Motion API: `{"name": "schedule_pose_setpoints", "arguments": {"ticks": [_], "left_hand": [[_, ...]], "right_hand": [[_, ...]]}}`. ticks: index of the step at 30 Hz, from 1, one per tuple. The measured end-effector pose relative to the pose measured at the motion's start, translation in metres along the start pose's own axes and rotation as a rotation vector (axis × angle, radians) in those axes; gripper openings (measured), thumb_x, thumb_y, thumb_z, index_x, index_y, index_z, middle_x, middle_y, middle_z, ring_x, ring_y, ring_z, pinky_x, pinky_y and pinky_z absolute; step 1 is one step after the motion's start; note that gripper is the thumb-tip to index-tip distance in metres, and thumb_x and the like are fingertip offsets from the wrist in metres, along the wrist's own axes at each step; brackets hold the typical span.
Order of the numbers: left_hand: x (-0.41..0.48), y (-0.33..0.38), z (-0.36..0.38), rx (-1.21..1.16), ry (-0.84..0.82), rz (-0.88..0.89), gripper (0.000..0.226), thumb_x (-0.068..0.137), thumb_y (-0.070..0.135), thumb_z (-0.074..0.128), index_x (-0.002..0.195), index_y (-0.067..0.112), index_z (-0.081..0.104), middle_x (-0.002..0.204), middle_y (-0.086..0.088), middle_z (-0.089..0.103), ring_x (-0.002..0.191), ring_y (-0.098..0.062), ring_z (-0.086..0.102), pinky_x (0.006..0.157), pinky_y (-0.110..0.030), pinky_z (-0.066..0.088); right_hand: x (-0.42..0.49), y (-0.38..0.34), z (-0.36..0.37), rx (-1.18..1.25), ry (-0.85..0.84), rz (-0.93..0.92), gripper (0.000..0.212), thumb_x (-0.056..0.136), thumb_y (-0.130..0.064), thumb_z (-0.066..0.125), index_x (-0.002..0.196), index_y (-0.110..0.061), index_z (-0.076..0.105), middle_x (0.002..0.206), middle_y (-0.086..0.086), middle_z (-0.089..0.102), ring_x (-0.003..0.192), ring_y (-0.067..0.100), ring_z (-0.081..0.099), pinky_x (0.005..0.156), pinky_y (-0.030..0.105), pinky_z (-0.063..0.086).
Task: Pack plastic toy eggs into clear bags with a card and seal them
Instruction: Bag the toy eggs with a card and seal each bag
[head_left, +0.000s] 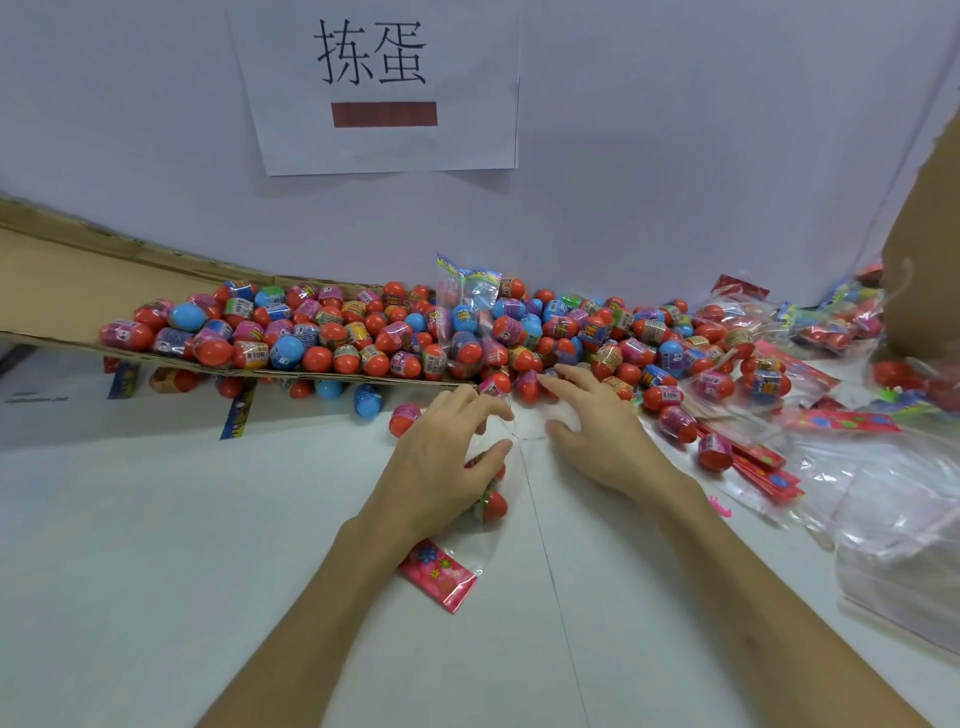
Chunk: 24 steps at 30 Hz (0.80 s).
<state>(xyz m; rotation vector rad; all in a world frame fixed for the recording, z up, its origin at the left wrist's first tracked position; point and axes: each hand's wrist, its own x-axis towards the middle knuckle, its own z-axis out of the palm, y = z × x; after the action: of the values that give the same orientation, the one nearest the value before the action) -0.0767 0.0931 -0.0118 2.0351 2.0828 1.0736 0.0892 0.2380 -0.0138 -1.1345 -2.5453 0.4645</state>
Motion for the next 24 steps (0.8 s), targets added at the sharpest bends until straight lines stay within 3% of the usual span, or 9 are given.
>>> {"name": "schedule_pose_setpoints", "arguments": {"ticks": [5, 9, 13, 18, 24], "left_hand": [[0.000, -0.002, 0.001, -0.015, -0.032, 0.002, 0.019, 0.098, 0.034, 0.065, 0.117, 0.032, 0.064, 0.098, 0.017, 0.048, 0.096, 0.003, 0.047, 0.078, -0.015, 0.040], [0.001, -0.003, 0.002, -0.024, -0.050, -0.023, 0.025, 0.099, 0.040, 0.063, 0.123, 0.033, 0.062, 0.100, 0.018, 0.047, 0.097, 0.004, 0.047, 0.077, -0.010, 0.035], [0.001, 0.000, 0.001, -0.021, -0.015, -0.011, 0.033, 0.098, 0.041, 0.065, 0.128, 0.030, 0.058, 0.104, 0.014, 0.049, 0.095, -0.004, 0.046, 0.080, -0.014, 0.038], [-0.001, -0.001, 0.002, -0.060, 0.032, -0.044, 0.052, 0.095, 0.044, 0.068, 0.140, 0.031, 0.045, 0.107, 0.016, 0.048, 0.094, -0.005, 0.049, 0.078, -0.011, 0.040], [-0.001, -0.002, 0.004, -0.072, 0.038, -0.016, 0.060, 0.095, 0.044, 0.069, 0.146, 0.032, 0.039, 0.112, 0.021, 0.044, 0.104, 0.011, 0.045, 0.080, -0.006, 0.038]], "right_hand": [[0.002, -0.003, 0.005, 0.144, 0.253, -0.026, 0.018, 0.091, -0.014, 0.071, 0.104, -0.025, 0.067, 0.116, -0.009, 0.056, 0.101, 0.014, 0.057, 0.088, 0.033, 0.054], [0.001, -0.005, 0.001, 0.411, 0.335, 0.007, 0.018, 0.088, -0.013, 0.076, 0.101, -0.023, 0.066, 0.097, -0.011, 0.068, 0.087, 0.009, 0.066, 0.075, 0.022, 0.057], [-0.001, -0.018, -0.010, 0.746, 0.223, -0.045, 0.012, 0.092, -0.021, 0.075, 0.103, -0.026, 0.073, 0.097, -0.011, 0.074, 0.087, 0.010, 0.073, 0.071, 0.024, 0.060], [-0.006, -0.026, -0.009, 0.760, 0.099, -0.111, 0.009, 0.090, -0.019, 0.078, 0.099, -0.021, 0.077, 0.091, -0.006, 0.076, 0.083, 0.015, 0.075, 0.078, 0.028, 0.061], [-0.009, -0.028, -0.009, 0.710, -0.053, -0.111, 0.003, 0.091, -0.019, 0.076, 0.094, -0.019, 0.078, 0.089, -0.009, 0.075, 0.081, 0.011, 0.074, 0.073, 0.026, 0.059]]}}
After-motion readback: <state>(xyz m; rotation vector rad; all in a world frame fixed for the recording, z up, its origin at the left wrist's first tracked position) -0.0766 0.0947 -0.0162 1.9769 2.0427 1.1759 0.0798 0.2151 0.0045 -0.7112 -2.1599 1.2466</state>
